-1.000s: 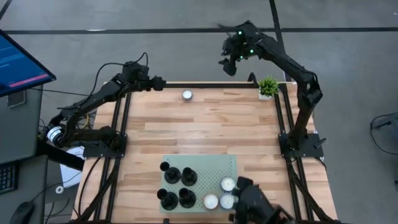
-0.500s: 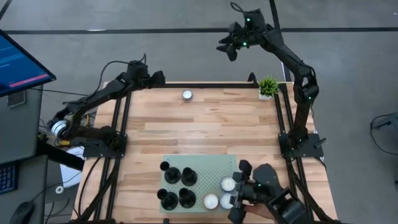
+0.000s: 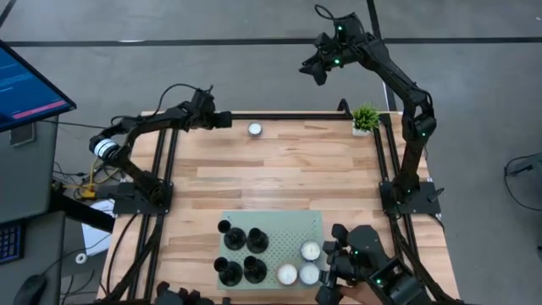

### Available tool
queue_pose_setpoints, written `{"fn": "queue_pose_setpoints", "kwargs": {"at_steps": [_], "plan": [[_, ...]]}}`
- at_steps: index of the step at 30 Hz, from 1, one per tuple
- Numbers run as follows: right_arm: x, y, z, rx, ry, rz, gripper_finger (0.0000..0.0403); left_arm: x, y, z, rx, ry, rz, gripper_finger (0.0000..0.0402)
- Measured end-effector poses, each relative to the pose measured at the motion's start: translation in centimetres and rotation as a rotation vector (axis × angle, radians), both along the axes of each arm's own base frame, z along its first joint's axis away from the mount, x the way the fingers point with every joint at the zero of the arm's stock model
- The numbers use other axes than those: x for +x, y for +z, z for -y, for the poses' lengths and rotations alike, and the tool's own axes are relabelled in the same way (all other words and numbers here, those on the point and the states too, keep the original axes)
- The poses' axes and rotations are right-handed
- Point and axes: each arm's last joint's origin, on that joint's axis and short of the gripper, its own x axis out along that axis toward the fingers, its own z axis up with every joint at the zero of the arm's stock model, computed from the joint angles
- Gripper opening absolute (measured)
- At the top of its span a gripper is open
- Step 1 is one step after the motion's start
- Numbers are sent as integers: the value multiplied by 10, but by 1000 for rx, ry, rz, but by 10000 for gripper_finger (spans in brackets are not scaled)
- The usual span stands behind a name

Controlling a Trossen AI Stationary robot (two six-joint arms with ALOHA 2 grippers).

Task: Stock candles on shelf
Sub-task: Adjust the shelf

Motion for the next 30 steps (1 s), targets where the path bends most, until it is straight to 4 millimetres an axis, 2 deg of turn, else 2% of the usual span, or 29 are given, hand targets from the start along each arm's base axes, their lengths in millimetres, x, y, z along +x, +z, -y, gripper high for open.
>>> {"fn": "queue_pose_setpoints", "kwargs": {"at_steps": [2,3,8,14,17,19,22,25,27,30], "plan": [[2,-1,-3,17,7,-11,171,-2,-2,-3,44,10,-61,18],[3,-2,-4,22,12,-14,167,-4,-2,-7,72,19,-76,11],[5,4,-12,30,21,-6,149,-16,-8,-25,109,28,-88,3],[13,12,-21,-27,-32,-26,126,-16,-22,-33,27,-153,1,2],[37,7,-22,-14,-120,11,111,-15,-25,-34,19,-169,2,2],[57,0,-27,88,-145,55,100,-14,-26,-34,16,-170,3,2],[89,-8,-48,168,-121,80,83,-14,-21,-31,23,-186,18,2],[114,-15,-70,171,-126,52,64,-16,-11,-28,56,-192,30,2],[123,-27,-75,171,-142,-3,48,-19,-4,-26,75,-189,38,1],[127,-45,-73,247,-118,-82,12,-22,8,-21,117,-187,57,1]]}}
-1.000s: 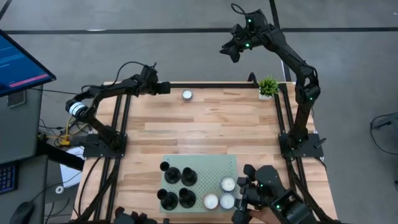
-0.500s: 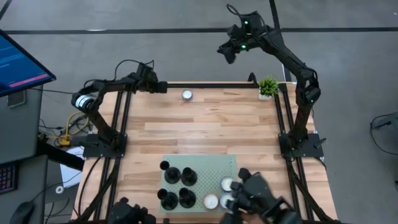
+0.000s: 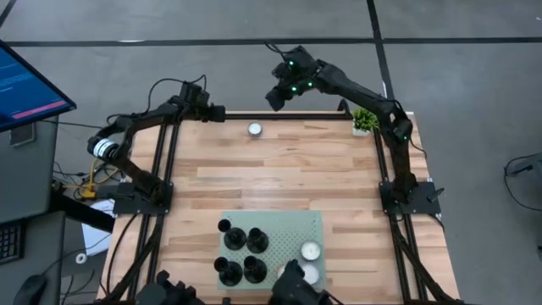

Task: Stock candles on shelf
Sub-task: Adjust the shelf

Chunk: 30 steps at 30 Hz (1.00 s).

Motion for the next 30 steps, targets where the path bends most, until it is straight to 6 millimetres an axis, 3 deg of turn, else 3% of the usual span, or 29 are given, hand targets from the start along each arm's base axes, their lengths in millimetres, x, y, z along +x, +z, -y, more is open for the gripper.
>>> {"fn": "queue_pose_setpoints", "kwargs": {"at_steps": [5,11,15,21,23,26,28,30], "plan": [[-13,3,-1,67,160,-71,7,-5,17,10,34,-10,32,2],[-57,28,-15,-133,294,-280,1,-11,28,23,31,-61,41,2],[-91,33,0,-218,294,-307,1,-12,33,27,44,-66,46,2],[-140,12,33,-325,245,-307,0,-13,39,32,62,-72,60,3],[-152,-1,42,-363,260,-267,0,-12,40,34,54,-70,73,3],[-169,-9,47,-388,429,-3,0,-10,41,36,36,-63,93,3],[-168,-7,52,-443,461,91,0,-8,41,37,25,-59,107,3],[-161,-14,59,-504,474,75,0,-7,41,37,21,-55,113,3]]}}
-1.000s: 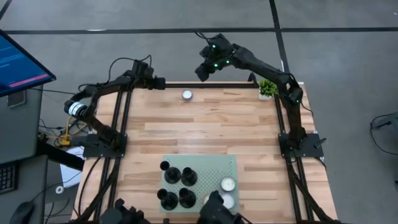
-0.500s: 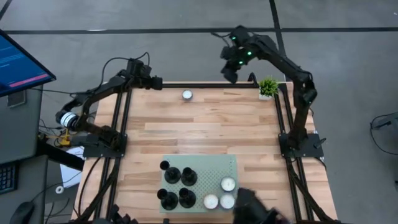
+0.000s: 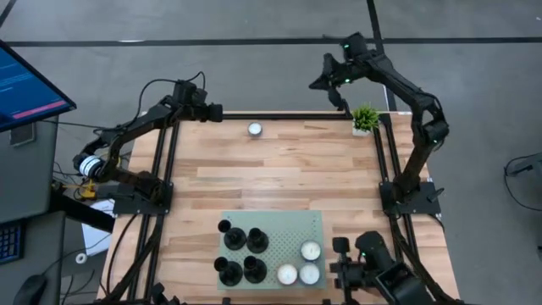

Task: Stock candles on shelf
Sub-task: Adjust the shelf

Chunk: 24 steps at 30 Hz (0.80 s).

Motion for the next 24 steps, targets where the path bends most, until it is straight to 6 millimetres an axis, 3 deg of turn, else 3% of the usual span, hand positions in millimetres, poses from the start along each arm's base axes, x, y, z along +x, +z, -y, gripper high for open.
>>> {"fn": "queue_pose_setpoints", "kwargs": {"at_steps": [4,8,11,16,19,24], "plan": [[18,-12,11,-67,80,8,0,3,0,2,-11,8,8,4],[19,-24,23,-14,119,0,0,7,0,4,-11,-3,7,5],[6,-38,28,48,129,-58,0,10,0,7,-20,-11,14,3],[-25,-43,42,64,68,-87,0,12,0,8,-18,-13,11,6],[-31,-46,51,39,-3,-102,0,11,0,8,-11,8,1,6],[-8,-56,51,-43,9,-142,0,10,0,6,11,65,-23,4]]}}
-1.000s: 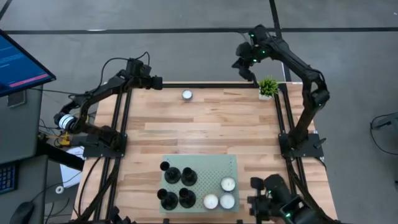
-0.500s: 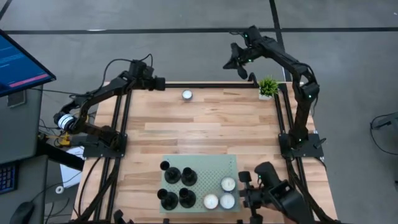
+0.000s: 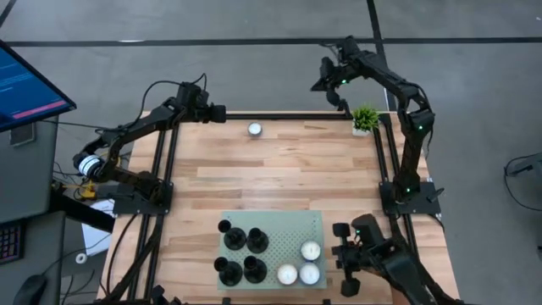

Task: Stock candles on shelf
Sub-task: Adjust the shelf

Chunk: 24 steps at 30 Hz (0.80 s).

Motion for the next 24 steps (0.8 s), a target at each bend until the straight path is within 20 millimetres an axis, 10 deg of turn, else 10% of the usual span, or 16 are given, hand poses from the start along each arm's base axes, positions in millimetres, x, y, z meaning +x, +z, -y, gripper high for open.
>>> {"fn": "queue_pose_setpoints", "kwargs": {"at_steps": [24], "plan": [[16,-107,23,131,52,-145,0,0,0,0,-8,17,5,5]]}}
